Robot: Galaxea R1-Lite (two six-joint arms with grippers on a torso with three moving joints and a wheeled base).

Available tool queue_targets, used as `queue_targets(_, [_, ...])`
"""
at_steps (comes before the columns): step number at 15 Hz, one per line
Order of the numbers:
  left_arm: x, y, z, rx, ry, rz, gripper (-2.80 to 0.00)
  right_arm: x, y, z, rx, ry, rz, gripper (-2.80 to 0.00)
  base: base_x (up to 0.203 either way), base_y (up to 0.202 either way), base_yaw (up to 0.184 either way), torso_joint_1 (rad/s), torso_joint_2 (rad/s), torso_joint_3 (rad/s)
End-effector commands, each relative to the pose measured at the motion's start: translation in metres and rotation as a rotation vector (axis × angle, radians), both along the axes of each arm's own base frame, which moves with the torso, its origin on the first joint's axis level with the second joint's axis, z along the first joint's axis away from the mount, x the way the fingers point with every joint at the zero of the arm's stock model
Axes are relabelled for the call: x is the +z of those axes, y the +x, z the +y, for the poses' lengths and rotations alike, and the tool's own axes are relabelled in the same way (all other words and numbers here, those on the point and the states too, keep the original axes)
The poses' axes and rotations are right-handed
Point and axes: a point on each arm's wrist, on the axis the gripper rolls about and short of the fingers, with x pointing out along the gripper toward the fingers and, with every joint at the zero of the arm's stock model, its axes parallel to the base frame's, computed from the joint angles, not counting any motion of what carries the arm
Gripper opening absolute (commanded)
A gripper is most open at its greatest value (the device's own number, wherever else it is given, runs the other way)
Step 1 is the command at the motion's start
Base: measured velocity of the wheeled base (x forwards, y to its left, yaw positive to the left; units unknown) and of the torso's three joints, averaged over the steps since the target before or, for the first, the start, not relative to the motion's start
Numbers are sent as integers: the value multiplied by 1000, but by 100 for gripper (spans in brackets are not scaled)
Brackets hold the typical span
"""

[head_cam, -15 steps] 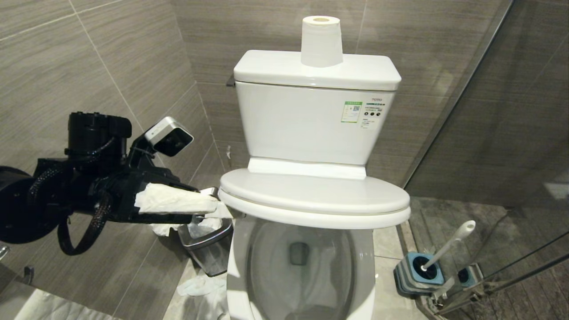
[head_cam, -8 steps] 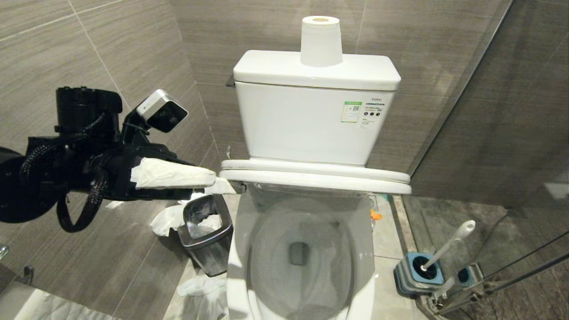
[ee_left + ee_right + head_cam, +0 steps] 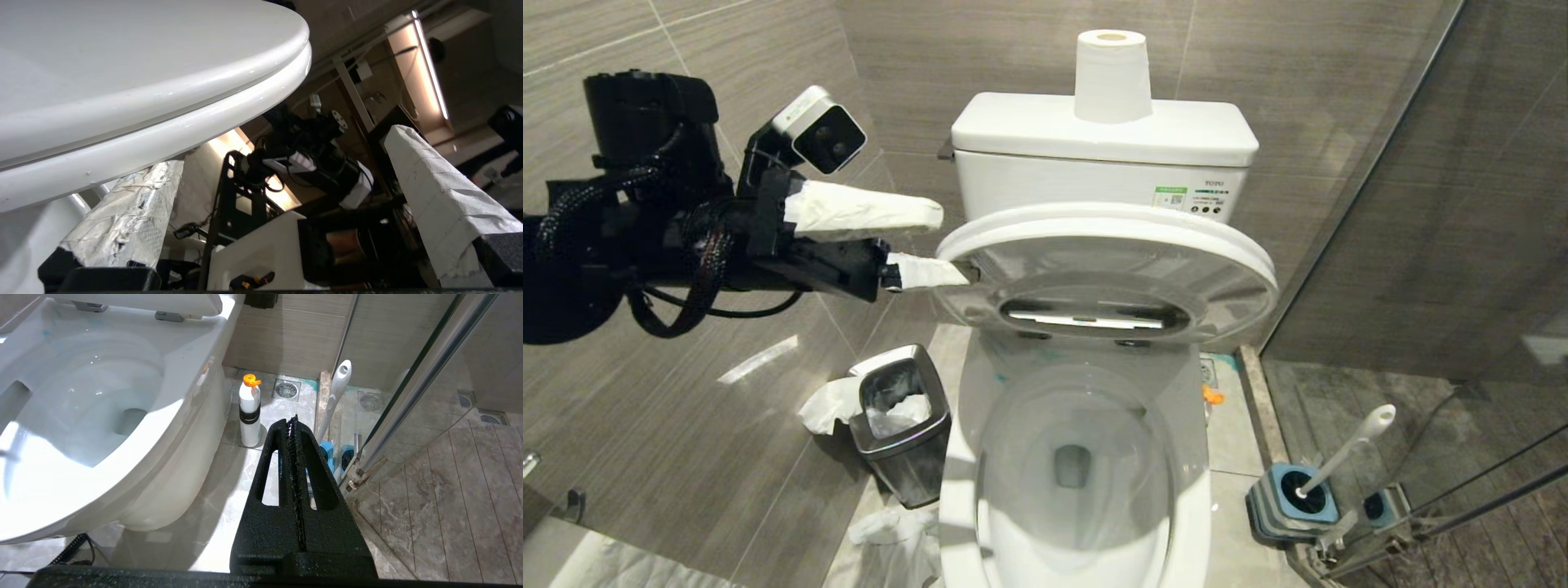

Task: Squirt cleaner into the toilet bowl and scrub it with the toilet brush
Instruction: Use the left hand to lift the toilet lid slightly

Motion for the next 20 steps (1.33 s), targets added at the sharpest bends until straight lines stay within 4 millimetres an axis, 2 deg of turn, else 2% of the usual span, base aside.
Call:
queue_targets(1, [6, 1, -9, 57, 3, -10, 0, 0, 0, 0, 1, 0, 1, -280, 0, 0, 0, 0, 0, 0])
queue_targets(9, [34, 7, -57, 393, -134, 20, 0, 0, 0, 0, 1, 0, 1, -280, 0, 0, 0, 0, 0, 0])
queue_targets(14, [39, 8, -59, 435, -154, -8, 0, 0, 0, 0, 1, 0, 1, -280, 0, 0, 0, 0, 0, 0])
queue_targets(20, [44, 41, -77, 645, -183, -144, 0, 0, 0, 0, 1, 0, 1, -280, 0, 0, 0, 0, 0, 0])
